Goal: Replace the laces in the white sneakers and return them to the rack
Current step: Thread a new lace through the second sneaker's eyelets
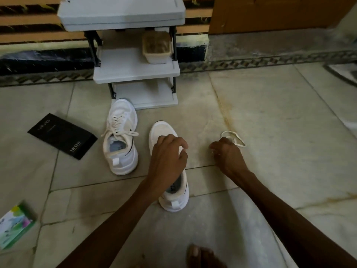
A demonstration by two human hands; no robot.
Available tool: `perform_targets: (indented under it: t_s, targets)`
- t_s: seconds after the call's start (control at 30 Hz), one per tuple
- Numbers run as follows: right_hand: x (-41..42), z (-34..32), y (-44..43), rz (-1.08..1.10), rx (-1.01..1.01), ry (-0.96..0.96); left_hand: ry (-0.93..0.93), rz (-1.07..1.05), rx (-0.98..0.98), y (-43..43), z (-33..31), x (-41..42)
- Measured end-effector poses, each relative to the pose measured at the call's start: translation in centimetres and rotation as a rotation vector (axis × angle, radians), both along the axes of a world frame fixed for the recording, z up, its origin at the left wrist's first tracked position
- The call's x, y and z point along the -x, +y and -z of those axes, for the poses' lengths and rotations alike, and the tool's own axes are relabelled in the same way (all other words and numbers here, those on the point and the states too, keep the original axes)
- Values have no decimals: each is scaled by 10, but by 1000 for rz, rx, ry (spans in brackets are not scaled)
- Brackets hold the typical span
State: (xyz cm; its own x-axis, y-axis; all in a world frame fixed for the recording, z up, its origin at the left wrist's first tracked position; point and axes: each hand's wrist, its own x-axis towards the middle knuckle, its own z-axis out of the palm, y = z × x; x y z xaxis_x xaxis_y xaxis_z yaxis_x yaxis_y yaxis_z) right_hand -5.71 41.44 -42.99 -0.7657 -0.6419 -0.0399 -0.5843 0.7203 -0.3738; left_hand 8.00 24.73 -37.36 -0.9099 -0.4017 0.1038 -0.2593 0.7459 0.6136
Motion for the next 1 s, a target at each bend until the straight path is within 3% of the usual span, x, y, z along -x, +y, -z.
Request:
perform_targets:
  t_s: [0.2,0.37,0.53,0.8,1.0]
  targets:
    - [6,-5,-11,-18,-76,-7,-44,37,-6,0,4,6]
    - [-11,-30,-30,61,288,-109,53,-23,-231,-9,-4,7]
    - [-38,-55,-51,-24,485,-264,127,-31,-397,-20,-13,6]
    - [-46,-69,-64,6,509,-254,236,16,-446,-28,-18,-5]
    - [-53,-78,-72,6,561,-259,225,-67,-255,-31,-25,-5]
